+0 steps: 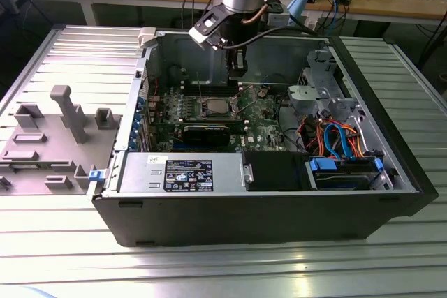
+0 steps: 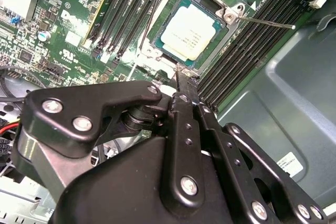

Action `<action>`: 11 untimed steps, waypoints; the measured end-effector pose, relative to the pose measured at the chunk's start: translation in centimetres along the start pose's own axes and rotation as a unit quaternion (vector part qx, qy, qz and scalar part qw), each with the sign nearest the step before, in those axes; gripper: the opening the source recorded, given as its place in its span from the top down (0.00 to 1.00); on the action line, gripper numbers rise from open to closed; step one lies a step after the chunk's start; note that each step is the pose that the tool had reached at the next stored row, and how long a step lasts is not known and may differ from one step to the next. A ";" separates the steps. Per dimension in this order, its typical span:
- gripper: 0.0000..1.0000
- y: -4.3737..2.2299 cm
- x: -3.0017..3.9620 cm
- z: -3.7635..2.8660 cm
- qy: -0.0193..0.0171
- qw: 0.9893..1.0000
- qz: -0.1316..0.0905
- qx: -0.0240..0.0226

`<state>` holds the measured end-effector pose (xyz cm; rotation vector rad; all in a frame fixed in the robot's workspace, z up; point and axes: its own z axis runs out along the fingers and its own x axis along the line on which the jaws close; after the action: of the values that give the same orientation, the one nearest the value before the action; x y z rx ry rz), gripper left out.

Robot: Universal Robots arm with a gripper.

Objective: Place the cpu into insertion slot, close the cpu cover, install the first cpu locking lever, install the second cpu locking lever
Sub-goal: 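Close the cpu cover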

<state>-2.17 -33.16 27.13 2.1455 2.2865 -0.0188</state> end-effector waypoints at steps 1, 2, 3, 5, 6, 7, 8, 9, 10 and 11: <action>0.89 0.02 0.00 0.00 0.000 1.000 0.000 0.000; 0.89 0.05 0.00 0.00 0.000 1.000 0.000 0.000; 0.89 0.05 0.00 0.00 0.000 1.000 0.000 0.000; 0.89 0.09 0.00 0.00 0.000 1.000 0.000 0.000; 0.89 0.20 -0.01 0.00 0.000 1.000 0.000 0.000; 0.89 0.20 -0.01 0.00 0.000 1.000 0.000 0.000; 0.89 0.22 -0.01 0.00 0.000 1.000 0.000 0.000; 0.89 0.26 -0.02 0.00 0.000 1.000 0.000 0.000; 0.89 0.27 -0.02 0.00 0.000 1.000 0.000 0.000; 0.89 0.37 -0.02 0.00 0.000 1.000 0.000 0.000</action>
<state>-1.81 -33.16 27.13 2.1454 2.2865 -0.0187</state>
